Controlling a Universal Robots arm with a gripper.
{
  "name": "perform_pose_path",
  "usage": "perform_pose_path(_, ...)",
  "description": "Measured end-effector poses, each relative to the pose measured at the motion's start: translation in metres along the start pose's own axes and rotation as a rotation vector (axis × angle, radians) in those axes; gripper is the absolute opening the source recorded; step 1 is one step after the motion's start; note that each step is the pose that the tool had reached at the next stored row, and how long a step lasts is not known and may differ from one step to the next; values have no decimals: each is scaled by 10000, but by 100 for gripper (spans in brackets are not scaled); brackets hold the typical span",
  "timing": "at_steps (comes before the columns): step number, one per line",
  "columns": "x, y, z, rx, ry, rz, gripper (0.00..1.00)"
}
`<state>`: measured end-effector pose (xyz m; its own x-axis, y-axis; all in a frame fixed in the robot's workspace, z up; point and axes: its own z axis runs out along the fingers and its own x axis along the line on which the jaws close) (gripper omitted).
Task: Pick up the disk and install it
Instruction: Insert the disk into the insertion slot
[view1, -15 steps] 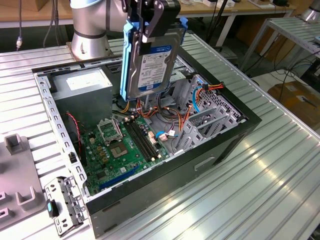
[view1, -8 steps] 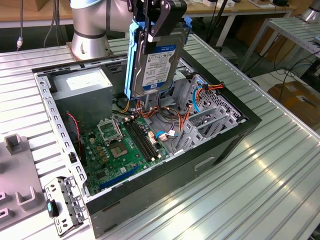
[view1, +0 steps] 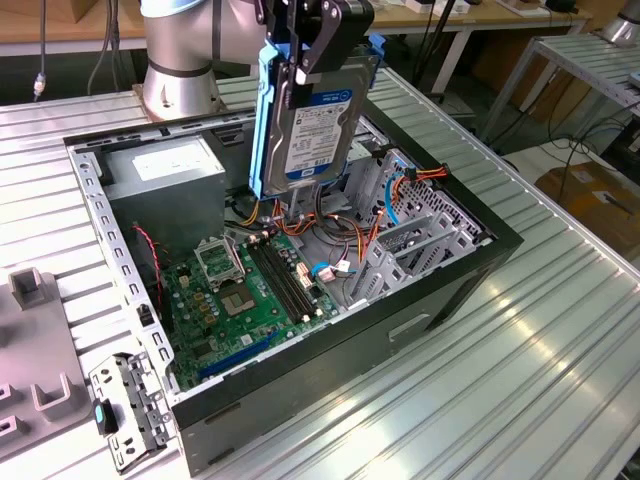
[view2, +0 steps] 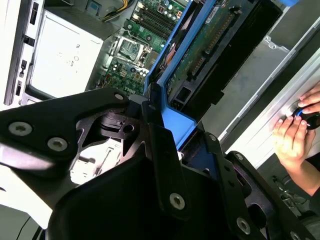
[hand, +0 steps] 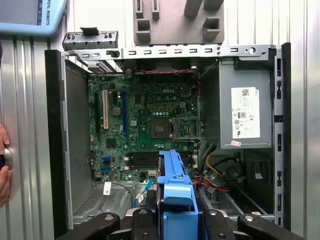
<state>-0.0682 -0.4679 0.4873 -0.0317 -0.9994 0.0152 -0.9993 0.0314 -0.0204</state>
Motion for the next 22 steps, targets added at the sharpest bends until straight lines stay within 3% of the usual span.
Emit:
perform_pose_path(2, 36, -1, 1, 0, 0, 1, 37)
perform_pose_path(8, 228, -12, 5, 0, 0, 1, 37)
perform_pose_path(15, 310, -220, 19, -1, 1, 1, 37)
perform_pose_path(18, 393, -240, 25, -1, 0, -2, 37)
perform_pose_path(22, 560, -245, 31, -1, -2, -2, 37)
